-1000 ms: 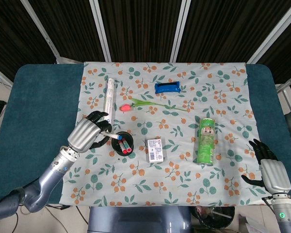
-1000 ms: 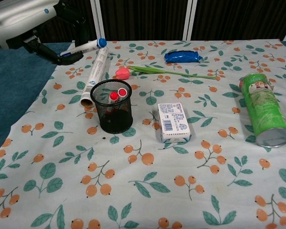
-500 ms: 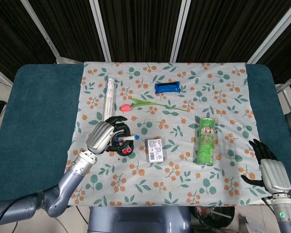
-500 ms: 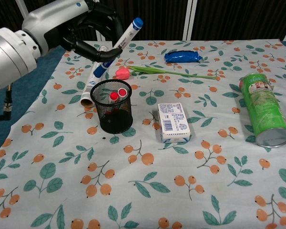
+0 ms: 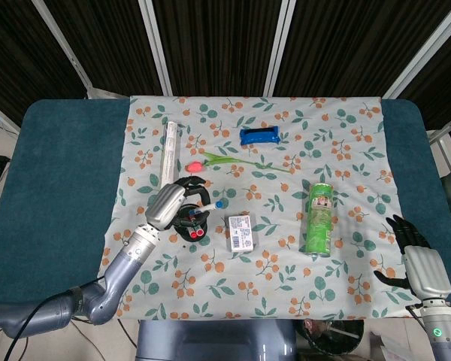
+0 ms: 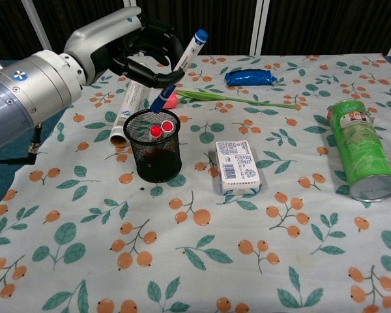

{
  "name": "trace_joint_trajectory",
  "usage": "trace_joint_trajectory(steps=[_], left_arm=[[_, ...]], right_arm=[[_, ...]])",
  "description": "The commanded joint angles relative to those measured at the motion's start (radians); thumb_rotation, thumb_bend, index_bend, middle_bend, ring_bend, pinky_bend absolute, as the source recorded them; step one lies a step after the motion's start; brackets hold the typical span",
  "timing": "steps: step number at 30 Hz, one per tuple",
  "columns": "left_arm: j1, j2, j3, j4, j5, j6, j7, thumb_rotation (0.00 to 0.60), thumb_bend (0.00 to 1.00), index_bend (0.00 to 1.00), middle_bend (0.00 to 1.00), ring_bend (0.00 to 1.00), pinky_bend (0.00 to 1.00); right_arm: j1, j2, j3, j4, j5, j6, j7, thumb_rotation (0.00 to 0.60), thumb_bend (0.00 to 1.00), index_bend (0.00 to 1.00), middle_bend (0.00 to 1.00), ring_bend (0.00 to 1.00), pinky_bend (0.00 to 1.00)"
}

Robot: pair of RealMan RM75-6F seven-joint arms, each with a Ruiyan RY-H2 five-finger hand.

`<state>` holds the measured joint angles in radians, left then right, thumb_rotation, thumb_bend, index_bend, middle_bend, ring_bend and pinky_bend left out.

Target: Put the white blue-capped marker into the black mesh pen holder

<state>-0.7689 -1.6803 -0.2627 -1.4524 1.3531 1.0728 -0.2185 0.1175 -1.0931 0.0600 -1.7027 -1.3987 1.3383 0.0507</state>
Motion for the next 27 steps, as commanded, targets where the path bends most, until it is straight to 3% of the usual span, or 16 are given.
trace_joint_trajectory(steps=[1, 14, 20, 27], left_arm=[[-0.011, -0.012, 0.003, 0.023, -0.002, -0.015, -0.004, 0.600, 0.35, 0.56, 0.51, 0.20, 0.23], [-0.012, -0.037, 0.048, 0.109, 0.019, -0.052, -0.080, 0.600, 0.32, 0.44, 0.39, 0.14, 0.18], [-0.003, -0.014, 0.066, 0.099, 0.033, -0.061, -0.112, 0.600, 0.27, 0.33, 0.27, 0.08, 0.13], [0.012, 0.019, 0.078, 0.077, 0.048, -0.052, -0.144, 0.600, 0.26, 0.30, 0.24, 0.08, 0.13]], right_arm=[[0.000, 0.000, 0.001, 0.000, 0.003, -0.001, 0.000, 0.600, 0.21, 0.05, 0.00, 0.00, 0.18], [0.000, -0.002, 0.003, -0.002, 0.009, 0.000, -0.004, 0.600, 0.21, 0.05, 0.00, 0.00, 0.18], [0.000, -0.002, 0.001, -0.003, 0.005, 0.001, -0.006, 0.600, 0.21, 0.05, 0.00, 0.00, 0.18], [-0.002, -0.003, 0.000, -0.005, 0.003, 0.004, -0.008, 0.600, 0.21, 0.05, 0.00, 0.00, 0.18]])
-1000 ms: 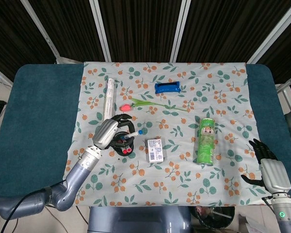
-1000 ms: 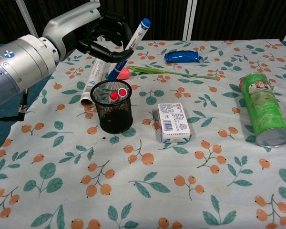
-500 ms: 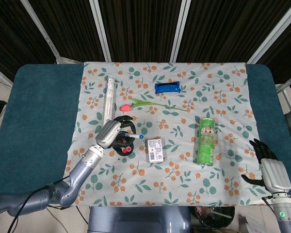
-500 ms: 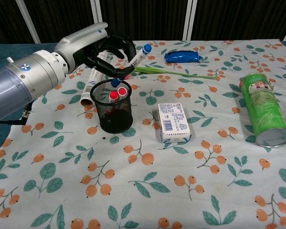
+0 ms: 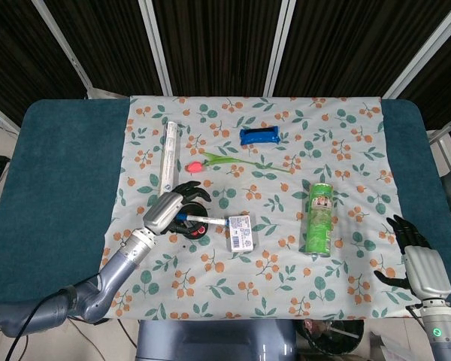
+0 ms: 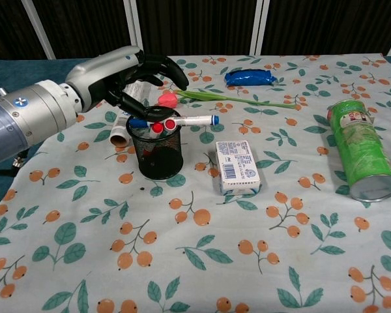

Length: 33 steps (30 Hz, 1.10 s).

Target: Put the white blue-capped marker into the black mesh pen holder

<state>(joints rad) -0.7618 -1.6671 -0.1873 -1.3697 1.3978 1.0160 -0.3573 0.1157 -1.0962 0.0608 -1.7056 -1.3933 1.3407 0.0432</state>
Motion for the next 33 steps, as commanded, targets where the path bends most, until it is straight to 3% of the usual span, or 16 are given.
trace_joint_trajectory(steps=[1, 11, 19, 23, 27, 33], left_arm=[[0.006, 0.009, 0.004, -0.008, 0.005, 0.006, -0.007, 0.600, 0.26, 0.30, 0.24, 0.08, 0.13], [0.034, 0.057, 0.013, -0.047, 0.006, 0.027, -0.017, 0.600, 0.25, 0.29, 0.23, 0.07, 0.12], [0.096, 0.178, 0.012, -0.176, 0.048, 0.129, -0.026, 0.600, 0.19, 0.24, 0.17, 0.05, 0.11], [0.161, 0.275, 0.034, -0.239, 0.087, 0.232, 0.102, 0.600, 0.15, 0.18, 0.10, 0.00, 0.04], [0.260, 0.392, 0.089, -0.303, 0.092, 0.329, 0.340, 0.600, 0.09, 0.03, 0.00, 0.00, 0.00], [0.406, 0.482, 0.173, -0.361, 0.073, 0.458, 0.564, 0.600, 0.09, 0.00, 0.00, 0.00, 0.00]], right_arm=[[0.000, 0.000, 0.000, -0.001, -0.002, 0.001, 0.000, 0.600, 0.21, 0.05, 0.00, 0.00, 0.18], [-0.002, -0.001, -0.003, -0.001, -0.009, 0.005, -0.004, 0.600, 0.21, 0.05, 0.00, 0.00, 0.18], [-0.001, 0.000, -0.004, 0.002, -0.014, 0.005, -0.002, 0.600, 0.21, 0.05, 0.00, 0.00, 0.18], [0.000, -0.001, -0.005, 0.007, -0.023, 0.010, -0.009, 0.600, 0.21, 0.05, 0.00, 0.00, 0.18], [-0.002, -0.005, -0.006, 0.014, -0.031, 0.019, -0.020, 0.600, 0.21, 0.05, 0.00, 0.00, 0.18], [-0.005, -0.012, -0.005, 0.025, -0.044, 0.038, -0.040, 0.600, 0.21, 0.02, 0.00, 0.00, 0.18]])
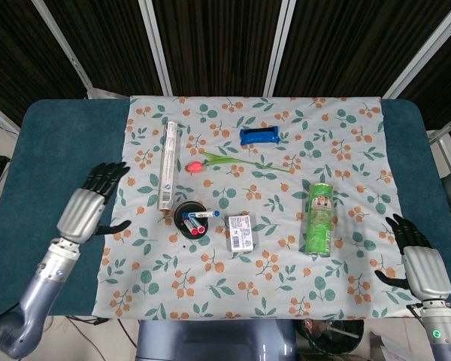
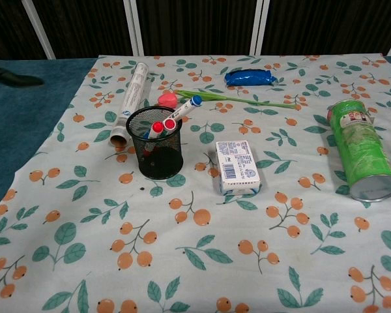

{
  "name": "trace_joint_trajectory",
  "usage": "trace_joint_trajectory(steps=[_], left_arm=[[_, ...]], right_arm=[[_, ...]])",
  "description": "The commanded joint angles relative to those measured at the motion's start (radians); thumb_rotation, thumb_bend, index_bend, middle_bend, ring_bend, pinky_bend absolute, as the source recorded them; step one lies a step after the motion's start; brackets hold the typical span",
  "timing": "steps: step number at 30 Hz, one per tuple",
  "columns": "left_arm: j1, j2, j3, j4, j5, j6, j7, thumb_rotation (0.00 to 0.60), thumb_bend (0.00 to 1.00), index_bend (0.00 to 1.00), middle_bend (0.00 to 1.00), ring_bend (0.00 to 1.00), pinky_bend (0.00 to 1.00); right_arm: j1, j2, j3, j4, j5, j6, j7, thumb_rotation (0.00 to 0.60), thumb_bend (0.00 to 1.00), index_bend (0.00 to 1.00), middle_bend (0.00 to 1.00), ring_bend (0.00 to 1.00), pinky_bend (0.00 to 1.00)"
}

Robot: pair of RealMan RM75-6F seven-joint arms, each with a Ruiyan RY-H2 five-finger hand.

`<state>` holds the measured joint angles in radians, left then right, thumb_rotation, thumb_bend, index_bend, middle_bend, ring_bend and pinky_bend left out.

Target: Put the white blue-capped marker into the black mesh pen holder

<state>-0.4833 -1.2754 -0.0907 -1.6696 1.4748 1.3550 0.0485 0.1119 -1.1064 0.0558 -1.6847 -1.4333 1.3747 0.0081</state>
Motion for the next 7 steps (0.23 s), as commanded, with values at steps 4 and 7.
trace_joint_trajectory(steps=[4, 7], left_arm=[[0.217, 0.080, 0.115, -0.028, -0.005, 0.206, 0.193, 0.600, 0.09, 0.00, 0.00, 0.00, 0.00], [0.254, 0.063, 0.133, 0.009, -0.004, 0.225, 0.170, 0.600, 0.09, 0.00, 0.00, 0.00, 0.00]], right_arm=[[-0.003, -0.007, 0.000, 0.009, -0.012, 0.016, -0.009, 0.600, 0.21, 0.01, 0.00, 0.00, 0.18], [-0.004, -0.008, -0.001, 0.011, -0.014, 0.015, -0.006, 0.600, 0.21, 0.01, 0.00, 0.00, 0.18]])
